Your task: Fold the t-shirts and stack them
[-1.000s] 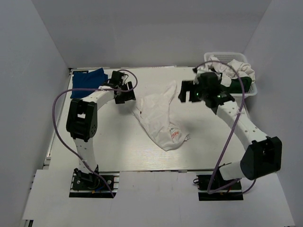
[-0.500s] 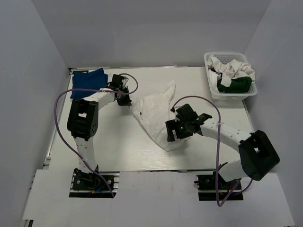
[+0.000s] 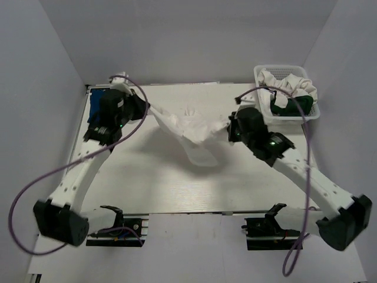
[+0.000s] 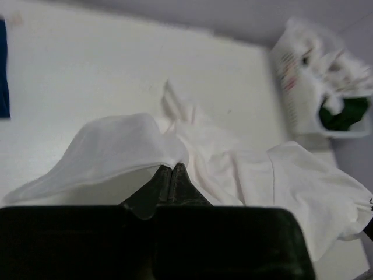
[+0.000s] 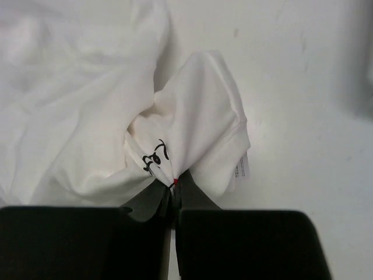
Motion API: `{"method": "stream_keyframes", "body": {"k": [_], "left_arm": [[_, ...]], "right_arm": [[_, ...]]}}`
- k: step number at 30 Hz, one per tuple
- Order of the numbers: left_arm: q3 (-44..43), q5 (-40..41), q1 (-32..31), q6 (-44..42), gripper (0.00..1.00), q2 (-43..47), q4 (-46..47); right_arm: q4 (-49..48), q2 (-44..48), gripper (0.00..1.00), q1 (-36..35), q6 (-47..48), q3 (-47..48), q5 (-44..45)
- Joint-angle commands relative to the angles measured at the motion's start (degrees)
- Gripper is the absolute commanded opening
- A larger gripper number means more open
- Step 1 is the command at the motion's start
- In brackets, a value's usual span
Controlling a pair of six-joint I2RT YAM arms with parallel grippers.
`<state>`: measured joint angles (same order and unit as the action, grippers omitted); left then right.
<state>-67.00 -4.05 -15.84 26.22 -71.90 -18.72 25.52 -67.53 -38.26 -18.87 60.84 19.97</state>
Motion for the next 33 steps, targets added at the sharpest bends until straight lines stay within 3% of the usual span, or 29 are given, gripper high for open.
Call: {"method": "stream_keyframes", "body": {"k": [1,4,9,12,18,22,24,25,26,27,28,29,30,33], "left_arm": [[0.21,3.44,0.10,1.29,0.00,13.31,4.48],[-1.81,5.20,0.10,0.77,0.00,22.03,5.71],[-7.16,4.14,0.10,-1.51,0.00,28.99,5.71],[-7.97,3.62,0.63,-2.04,0.00,30.24,5.71],[-9.46,7.11,0.63,-0.12,0.00,20.15,2.21],[-5.17,12.74,0.63,2.08,0.00,6.89,-1.04],[-4.55,13.45,1.16,2.70,0.14,-2.39,-2.54],[-4.54,12.94,1.16,3.31,0.23,-5.41,-3.51],[-4.54,12.93,1.16,4.36,0.53,-8.14,-5.60],[-5.32,12.15,1.16,4.89,0.66,-10.61,-7.37],[-5.94,12.14,1.16,4.90,0.76,-14.02,-9.21],[-5.95,12.14,1.16,6.38,0.94,-14.84,-11.58],[-5.95,12.14,1.16,6.39,1.00,-14.85,-11.60],[-1.48,14.59,1.16,7.71,1.00,-11.52,-11.60]], "right_arm": [[-1.78,8.09,0.00,0.03,3.04,9.62,8.24],[-4.24,12.41,0.00,0.12,5.68,12.54,6.68],[-7.66,17.59,0.00,0.12,10.17,16.85,-4.65],[-7.42,18.40,0.00,0.20,11.05,18.43,-2.67],[-5.57,9.97,0.00,0.64,8.86,16.77,8.50],[-4.16,-2.48,0.00,3.36,5.62,13.44,4.56],[-4.25,-11.61,0.00,6.79,4.64,11.41,2.28],[-3.12,-14.10,0.07,7.58,2.29,11.67,0.27],[1.42,-20.39,0.22,9.33,1.48,13.24,0.16],[2.42,-21.93,0.34,9.61,1.12,14.30,-0.88],[2.78,-23.25,0.60,10.48,2.60,15.61,-2.03],[2.61,-23.79,0.86,10.31,2.61,15.97,-2.12],[2.69,-23.97,0.90,10.22,2.96,15.63,-2.30],[-0.46,-20.12,0.90,9.96,6.46,11.94,-5.81]]}}
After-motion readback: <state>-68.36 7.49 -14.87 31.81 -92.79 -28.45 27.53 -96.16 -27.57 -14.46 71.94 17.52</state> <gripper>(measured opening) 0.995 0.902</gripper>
